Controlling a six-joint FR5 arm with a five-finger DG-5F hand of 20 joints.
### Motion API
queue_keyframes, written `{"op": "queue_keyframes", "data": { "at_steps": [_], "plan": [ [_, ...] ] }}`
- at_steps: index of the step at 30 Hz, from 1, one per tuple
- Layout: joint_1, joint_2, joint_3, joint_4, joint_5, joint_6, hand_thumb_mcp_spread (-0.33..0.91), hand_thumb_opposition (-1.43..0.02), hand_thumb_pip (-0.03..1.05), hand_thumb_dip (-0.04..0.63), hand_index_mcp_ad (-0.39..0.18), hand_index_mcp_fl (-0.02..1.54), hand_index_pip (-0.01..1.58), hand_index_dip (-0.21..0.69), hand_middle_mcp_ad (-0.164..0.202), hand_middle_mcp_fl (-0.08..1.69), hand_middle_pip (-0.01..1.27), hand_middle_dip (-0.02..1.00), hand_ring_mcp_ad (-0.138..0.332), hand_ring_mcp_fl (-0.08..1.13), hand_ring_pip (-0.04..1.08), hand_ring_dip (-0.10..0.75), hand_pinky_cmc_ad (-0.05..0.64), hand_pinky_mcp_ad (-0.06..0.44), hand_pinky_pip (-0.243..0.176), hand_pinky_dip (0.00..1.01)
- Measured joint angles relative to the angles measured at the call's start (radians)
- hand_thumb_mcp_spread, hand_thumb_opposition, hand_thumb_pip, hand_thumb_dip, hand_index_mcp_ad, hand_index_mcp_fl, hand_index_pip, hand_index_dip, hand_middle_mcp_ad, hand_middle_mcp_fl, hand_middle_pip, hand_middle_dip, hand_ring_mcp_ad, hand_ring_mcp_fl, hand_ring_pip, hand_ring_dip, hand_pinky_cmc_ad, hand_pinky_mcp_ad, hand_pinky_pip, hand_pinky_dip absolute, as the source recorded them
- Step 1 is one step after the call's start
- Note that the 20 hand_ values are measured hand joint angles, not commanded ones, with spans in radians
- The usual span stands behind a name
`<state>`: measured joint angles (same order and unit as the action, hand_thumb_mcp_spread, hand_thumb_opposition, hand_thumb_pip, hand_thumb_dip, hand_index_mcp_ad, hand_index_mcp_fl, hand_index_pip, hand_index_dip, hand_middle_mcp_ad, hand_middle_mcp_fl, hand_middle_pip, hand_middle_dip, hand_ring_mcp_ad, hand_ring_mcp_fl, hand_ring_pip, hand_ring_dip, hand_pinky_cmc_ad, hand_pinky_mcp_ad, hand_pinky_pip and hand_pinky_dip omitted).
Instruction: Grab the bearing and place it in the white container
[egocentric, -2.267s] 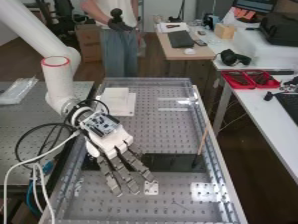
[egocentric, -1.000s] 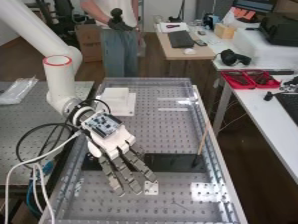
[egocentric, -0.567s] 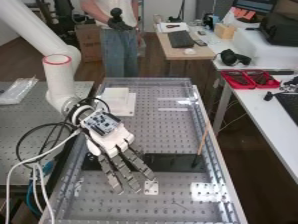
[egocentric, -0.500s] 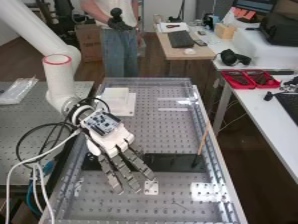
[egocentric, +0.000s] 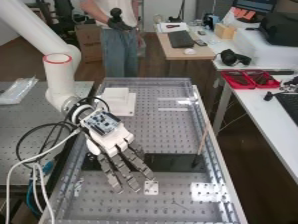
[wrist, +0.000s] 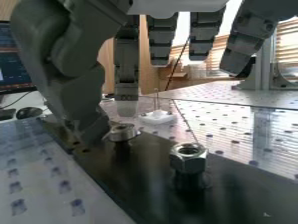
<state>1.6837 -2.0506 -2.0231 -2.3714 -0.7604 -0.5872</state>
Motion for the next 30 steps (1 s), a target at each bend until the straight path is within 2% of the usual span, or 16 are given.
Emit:
{"op": "queue_keyframes", "data": {
  "at_steps": [30],
  "plan": [
    [0.000, -0.009, -0.005, -0.011, 0.005, 0.011, 0.33, -0.87, 0.71, 0.269, -0.070, 0.03, 1.48, 0.108, 0.051, 0.00, 0.13, 0.14, 0.176, 0.00, 0.07, 0.059, 0.382, 0.278, -0.124, 0.29]
  ]
}}
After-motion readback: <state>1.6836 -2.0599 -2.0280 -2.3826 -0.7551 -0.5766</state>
